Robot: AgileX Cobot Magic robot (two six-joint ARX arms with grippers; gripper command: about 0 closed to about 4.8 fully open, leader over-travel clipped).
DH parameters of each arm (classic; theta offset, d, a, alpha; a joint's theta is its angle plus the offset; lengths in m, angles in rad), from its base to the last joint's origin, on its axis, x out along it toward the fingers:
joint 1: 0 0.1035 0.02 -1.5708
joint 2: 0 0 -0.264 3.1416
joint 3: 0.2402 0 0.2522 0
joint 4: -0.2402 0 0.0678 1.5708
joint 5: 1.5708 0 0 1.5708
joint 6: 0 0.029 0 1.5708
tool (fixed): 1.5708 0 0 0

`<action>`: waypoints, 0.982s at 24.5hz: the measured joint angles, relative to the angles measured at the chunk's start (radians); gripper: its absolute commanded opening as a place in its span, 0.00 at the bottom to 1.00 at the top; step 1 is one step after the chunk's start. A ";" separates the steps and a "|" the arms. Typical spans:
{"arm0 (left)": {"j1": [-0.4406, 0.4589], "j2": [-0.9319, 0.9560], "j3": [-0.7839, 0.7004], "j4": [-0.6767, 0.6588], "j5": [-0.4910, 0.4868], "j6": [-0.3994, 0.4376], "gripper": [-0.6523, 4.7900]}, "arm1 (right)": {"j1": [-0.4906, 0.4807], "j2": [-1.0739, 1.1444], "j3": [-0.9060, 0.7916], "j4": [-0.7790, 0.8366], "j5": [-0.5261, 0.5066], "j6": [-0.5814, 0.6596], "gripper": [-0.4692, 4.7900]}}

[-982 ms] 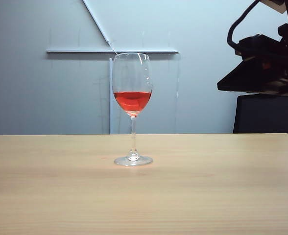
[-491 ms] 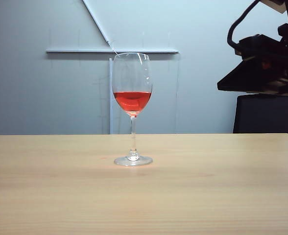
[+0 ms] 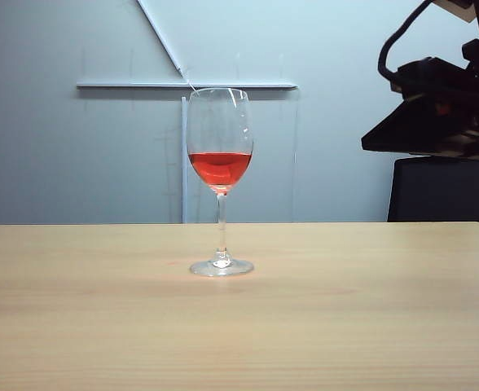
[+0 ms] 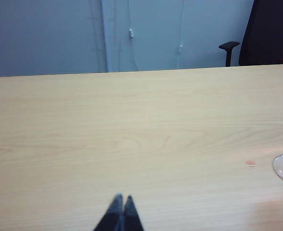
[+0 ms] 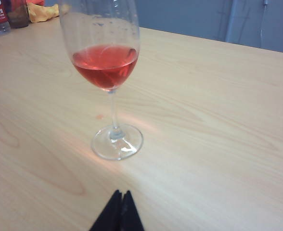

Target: Gently pick up the goblet, rotate it counterclockwise for two full turns (viewing from above), and then place it back on the table.

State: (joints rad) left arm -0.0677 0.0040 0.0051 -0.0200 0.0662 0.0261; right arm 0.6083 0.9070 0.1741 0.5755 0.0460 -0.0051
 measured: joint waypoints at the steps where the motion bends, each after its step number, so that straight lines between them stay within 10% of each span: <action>1: 0.000 0.000 0.000 0.000 0.001 0.000 0.11 | 0.000 -0.034 -0.002 -0.035 0.000 0.000 0.07; 18: 0.000 0.000 0.000 -0.001 0.001 0.000 0.11 | -0.549 -0.761 -0.064 -0.500 -0.130 0.000 0.07; 24: 0.000 0.000 0.000 -0.001 0.001 0.000 0.11 | -0.599 -0.869 -0.159 -0.508 -0.067 0.017 0.07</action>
State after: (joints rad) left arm -0.0681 0.0036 0.0051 -0.0212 0.0669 0.0261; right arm 0.0090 0.0376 0.0147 0.0677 -0.0212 0.0116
